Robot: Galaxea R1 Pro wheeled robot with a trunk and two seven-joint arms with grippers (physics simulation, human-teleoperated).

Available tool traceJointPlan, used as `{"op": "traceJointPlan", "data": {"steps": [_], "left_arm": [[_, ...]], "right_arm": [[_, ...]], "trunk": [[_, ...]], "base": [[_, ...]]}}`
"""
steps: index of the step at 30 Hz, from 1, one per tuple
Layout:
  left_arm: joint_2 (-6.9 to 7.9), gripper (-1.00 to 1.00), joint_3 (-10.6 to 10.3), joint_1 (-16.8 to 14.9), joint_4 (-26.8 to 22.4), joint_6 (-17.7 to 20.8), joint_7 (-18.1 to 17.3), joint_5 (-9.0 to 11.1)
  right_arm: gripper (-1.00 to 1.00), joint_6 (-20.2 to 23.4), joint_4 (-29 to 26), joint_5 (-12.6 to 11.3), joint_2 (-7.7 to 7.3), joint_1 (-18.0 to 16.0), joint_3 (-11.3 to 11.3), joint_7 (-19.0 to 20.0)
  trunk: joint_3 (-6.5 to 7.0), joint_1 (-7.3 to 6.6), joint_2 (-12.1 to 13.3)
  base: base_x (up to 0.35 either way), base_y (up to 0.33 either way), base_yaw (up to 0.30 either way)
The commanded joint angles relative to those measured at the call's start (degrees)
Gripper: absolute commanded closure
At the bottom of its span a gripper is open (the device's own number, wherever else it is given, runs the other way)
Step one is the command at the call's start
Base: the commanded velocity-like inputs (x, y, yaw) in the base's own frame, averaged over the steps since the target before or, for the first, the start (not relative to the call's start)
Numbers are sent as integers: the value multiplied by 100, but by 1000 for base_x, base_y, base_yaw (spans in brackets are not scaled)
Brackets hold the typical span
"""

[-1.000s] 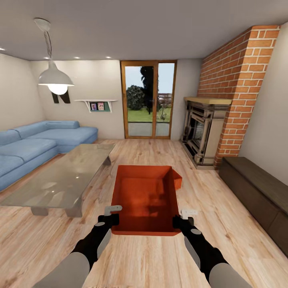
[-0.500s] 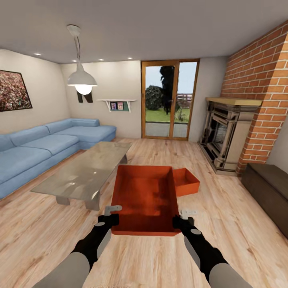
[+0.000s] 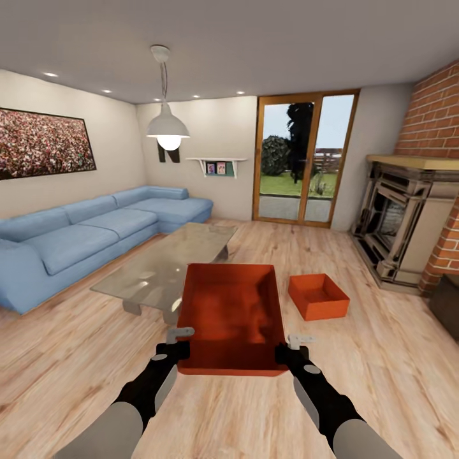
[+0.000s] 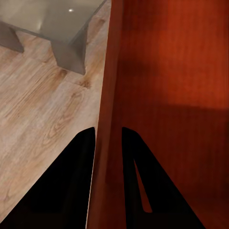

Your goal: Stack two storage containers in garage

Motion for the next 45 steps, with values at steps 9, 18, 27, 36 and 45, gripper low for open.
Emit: {"op": "traceJointPlan", "data": {"steps": [9, 18, 27, 36, 45], "left_arm": [[0, 100, 131, -3, -11, 41, 486, -41], [0, 100, 129, -3, -11, 41, 486, -41], [0, 100, 133, -3, -11, 41, 486, -41], [0, 100, 131, -3, -11, 41, 486, -41], [0, 100, 134, -3, -11, 41, 488, -41]], "right_arm": [[100, 17, -28, 0, -7, -2, -50, -61], [100, 14, -28, 0, -7, -2, -51, -66], [100, 14, -28, 0, -7, -2, -51, -70], [100, 14, -28, 0, -7, -2, -53, -70], [100, 14, -28, 0, -7, -2, -52, -70]], "trunk": [[-25, 0, -5], [-43, 0, -5], [-62, 0, -5], [-80, 0, -5], [-99, 0, -5]], "base": [[0, 0, 300], [0, 0, 300], [0, 0, 300], [0, 0, 300], [0, 0, 300]]}}
